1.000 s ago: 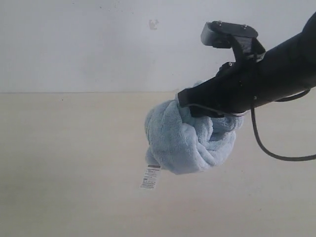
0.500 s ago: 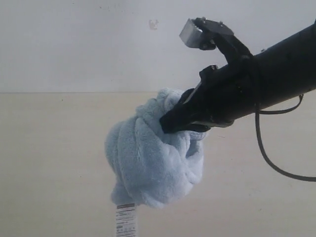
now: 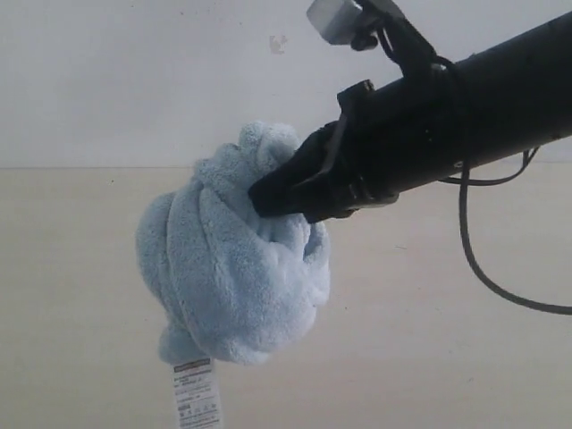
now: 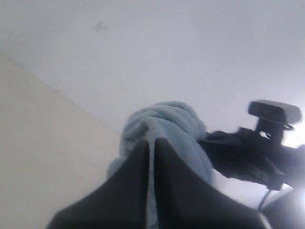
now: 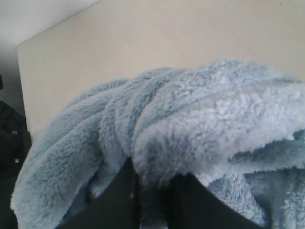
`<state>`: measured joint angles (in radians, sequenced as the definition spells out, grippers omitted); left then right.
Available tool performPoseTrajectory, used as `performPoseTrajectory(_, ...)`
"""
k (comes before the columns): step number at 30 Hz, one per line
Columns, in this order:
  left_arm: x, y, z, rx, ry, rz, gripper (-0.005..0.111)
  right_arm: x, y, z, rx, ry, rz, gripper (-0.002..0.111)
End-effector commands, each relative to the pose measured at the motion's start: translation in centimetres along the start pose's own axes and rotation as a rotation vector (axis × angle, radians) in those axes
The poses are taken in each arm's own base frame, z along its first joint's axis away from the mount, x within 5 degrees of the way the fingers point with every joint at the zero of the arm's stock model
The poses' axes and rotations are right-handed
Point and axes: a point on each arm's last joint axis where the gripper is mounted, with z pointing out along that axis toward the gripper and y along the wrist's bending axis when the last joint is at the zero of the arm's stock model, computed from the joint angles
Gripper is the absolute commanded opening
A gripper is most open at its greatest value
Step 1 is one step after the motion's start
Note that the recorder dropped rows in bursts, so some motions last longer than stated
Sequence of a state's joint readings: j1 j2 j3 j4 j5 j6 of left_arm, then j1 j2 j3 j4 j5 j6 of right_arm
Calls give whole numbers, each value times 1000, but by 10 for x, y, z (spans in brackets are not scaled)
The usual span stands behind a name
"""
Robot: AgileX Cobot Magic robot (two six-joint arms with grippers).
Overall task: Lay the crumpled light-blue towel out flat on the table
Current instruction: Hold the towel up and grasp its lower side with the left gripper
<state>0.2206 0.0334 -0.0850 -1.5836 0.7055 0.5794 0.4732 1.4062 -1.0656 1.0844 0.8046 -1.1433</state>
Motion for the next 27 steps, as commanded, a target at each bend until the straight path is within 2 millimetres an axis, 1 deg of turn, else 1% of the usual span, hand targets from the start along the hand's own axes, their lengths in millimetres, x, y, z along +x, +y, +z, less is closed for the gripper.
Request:
performPoseTrajectory(1,-5,-9,11,67,94,34,10,-7,19,10,-15,34,-146,0)
performPoseTrajectory(4,-14,-13,19,83,109,38,26,-8,26,18,41,53,-227,0)
performPoseTrajectory(7,-23,-18,25,82,110,74,52,-9,28,22,79,47,-257,0)
performPoseTrajectory(9,-27,-20,29,79,122,63,65,-12,27,21,98,30,-256,0)
performPoseTrajectory(10,-28,-20,31,78,134,56,67,-12,26,21,105,26,-256,0)
performPoseTrajectory(13,-28,-17,38,78,203,43,66,-18,24,22,117,11,-264,0)
performPoseTrajectory(15,-28,-11,44,68,250,33,66,-24,19,28,125,15,-274,0)
performPoseTrajectory(20,-31,1,62,45,334,79,66,-30,9,47,96,42,-255,0)
performPoseTrajectory(22,-33,5,69,41,354,71,66,-33,7,49,99,36,-255,0)
performPoseTrajectory(24,-32,15,80,39,398,144,66,-35,4,52,113,27,-253,0)
performPoseTrajectory(27,-30,27,100,40,495,119,66,-35,3,54,116,25,-249,0)
